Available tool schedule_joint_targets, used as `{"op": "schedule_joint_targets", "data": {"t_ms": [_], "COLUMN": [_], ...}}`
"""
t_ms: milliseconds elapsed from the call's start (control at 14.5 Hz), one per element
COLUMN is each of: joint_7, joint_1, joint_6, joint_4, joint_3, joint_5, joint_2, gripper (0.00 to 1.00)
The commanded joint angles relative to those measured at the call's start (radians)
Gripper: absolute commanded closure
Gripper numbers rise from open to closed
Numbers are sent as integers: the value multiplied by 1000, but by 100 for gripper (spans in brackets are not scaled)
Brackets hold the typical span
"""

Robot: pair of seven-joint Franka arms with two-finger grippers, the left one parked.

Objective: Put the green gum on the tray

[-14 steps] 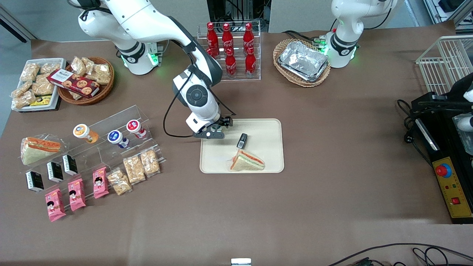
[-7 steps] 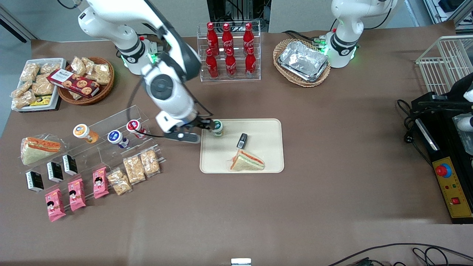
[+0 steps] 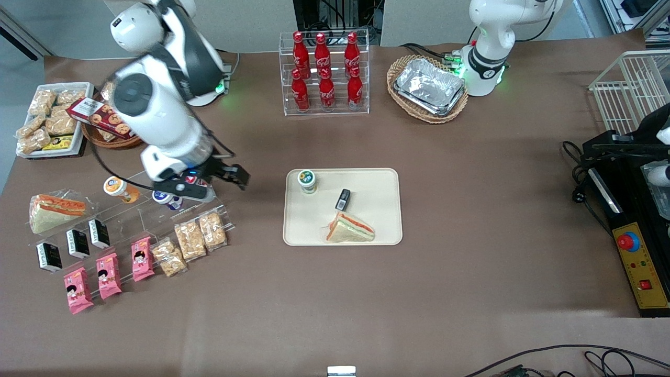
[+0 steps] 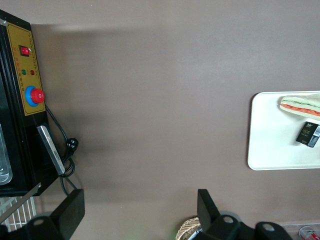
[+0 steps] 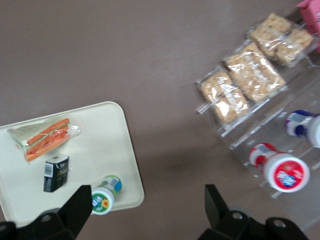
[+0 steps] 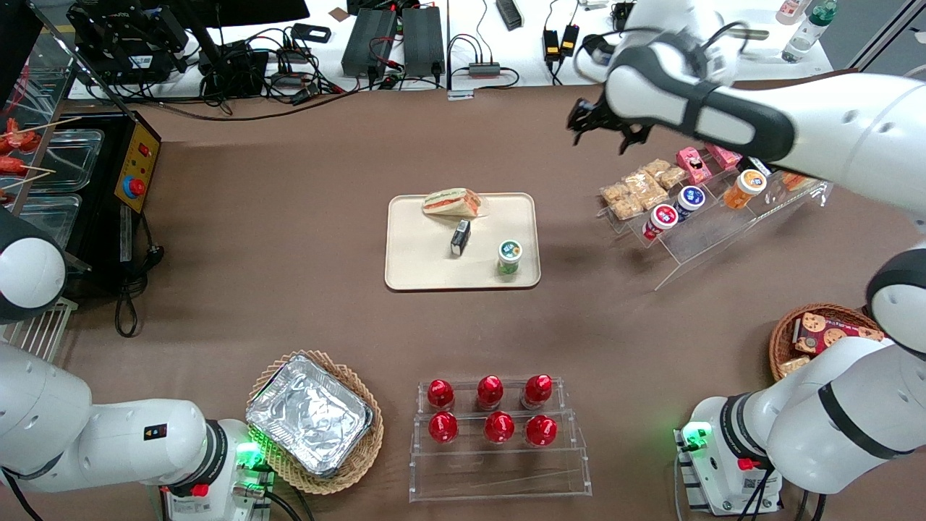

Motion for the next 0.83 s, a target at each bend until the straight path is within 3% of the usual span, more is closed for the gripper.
{"op": "schedule_joint_targets", "data": {"t_ms": [0, 138, 483, 759], "joint_7": [-67, -130, -398, -519], "joint_1": [5, 5, 3, -6], "joint_6": [-176, -240, -314, -362], "joint_4": [122, 183, 254, 305], "joint_3": [-79, -122, -277, -333], "joint_5": [-27, -60, -58, -58], "joint_2": [-23, -23, -20, -10], "gripper": [0, 0, 0, 0]}}
